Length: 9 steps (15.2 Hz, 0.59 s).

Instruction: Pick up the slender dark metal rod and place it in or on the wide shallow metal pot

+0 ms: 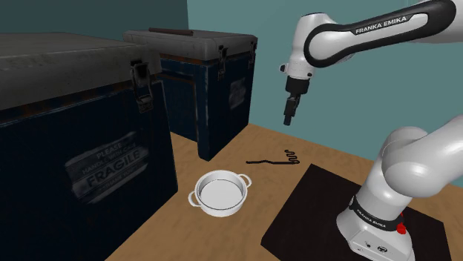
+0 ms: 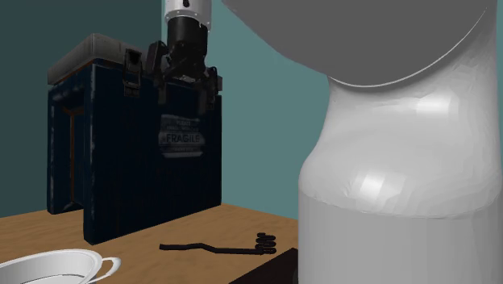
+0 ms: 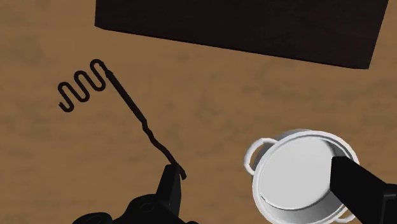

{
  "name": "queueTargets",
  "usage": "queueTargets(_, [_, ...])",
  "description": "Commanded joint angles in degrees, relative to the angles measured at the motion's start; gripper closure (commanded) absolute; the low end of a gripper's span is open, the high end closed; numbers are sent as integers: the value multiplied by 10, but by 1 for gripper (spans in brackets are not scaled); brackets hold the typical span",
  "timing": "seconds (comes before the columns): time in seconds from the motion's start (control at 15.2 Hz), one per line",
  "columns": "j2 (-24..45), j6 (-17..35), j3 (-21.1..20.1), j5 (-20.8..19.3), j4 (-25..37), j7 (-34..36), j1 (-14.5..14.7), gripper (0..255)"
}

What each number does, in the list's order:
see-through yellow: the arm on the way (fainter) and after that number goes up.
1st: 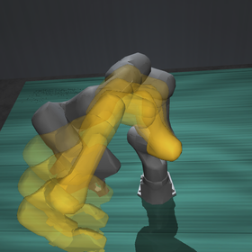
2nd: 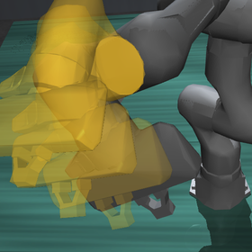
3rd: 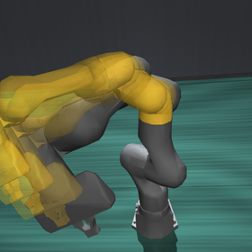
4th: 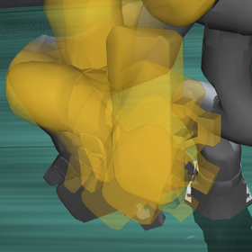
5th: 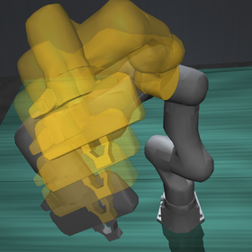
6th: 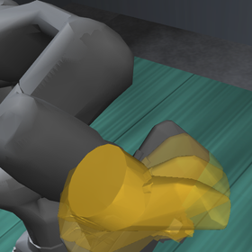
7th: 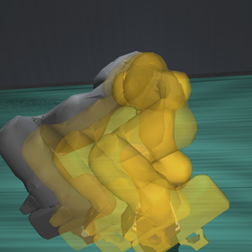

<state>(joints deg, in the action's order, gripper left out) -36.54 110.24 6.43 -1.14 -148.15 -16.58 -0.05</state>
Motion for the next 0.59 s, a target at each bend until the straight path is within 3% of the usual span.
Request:
queueTargets(0.0, [23, 45, 9, -10, -22, -21, -1, 0])
queueTargets(0.53, [164, 217, 55, -42, -58, -110, -6, 0])
